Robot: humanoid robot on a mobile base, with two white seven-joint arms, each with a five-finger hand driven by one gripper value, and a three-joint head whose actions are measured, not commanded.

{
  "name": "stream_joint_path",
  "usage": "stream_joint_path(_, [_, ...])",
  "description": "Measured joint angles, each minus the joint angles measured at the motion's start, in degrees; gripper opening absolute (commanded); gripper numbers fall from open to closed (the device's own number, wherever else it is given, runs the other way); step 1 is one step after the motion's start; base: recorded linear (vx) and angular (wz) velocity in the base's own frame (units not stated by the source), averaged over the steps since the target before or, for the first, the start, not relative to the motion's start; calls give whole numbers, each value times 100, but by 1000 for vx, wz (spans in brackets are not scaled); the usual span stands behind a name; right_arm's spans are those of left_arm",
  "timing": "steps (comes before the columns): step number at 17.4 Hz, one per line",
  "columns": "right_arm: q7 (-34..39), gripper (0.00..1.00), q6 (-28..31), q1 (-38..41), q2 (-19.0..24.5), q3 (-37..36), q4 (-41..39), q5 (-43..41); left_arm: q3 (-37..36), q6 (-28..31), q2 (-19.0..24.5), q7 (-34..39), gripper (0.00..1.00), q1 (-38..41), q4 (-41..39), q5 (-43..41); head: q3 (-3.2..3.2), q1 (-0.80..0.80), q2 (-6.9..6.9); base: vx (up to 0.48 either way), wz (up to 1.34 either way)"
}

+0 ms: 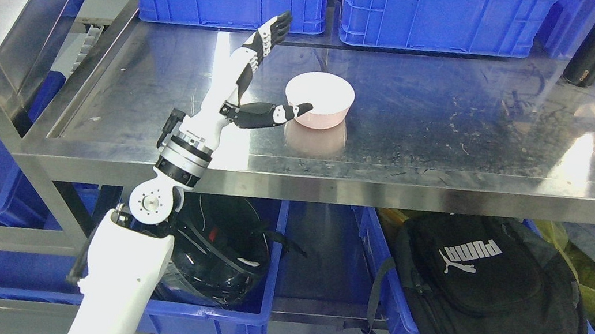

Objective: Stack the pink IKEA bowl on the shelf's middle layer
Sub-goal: 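Reach the left hand toward the pink bowl on the shelf, then hook the left hand fingers over the pink bowl's rim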

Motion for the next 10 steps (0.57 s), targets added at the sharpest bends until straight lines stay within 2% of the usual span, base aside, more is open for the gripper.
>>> stream_joint_path(6, [-16,100,0,0,0,0,0,0,-340,79,613,-1923,98,-1035,-65,-2228,0,0,0,0,0])
stream_joint_path(10, [-27,100,0,-1,0,0,0,0,-434,94,797,-2835,99,-1410,-97,-2900,0,0,0,0,0])
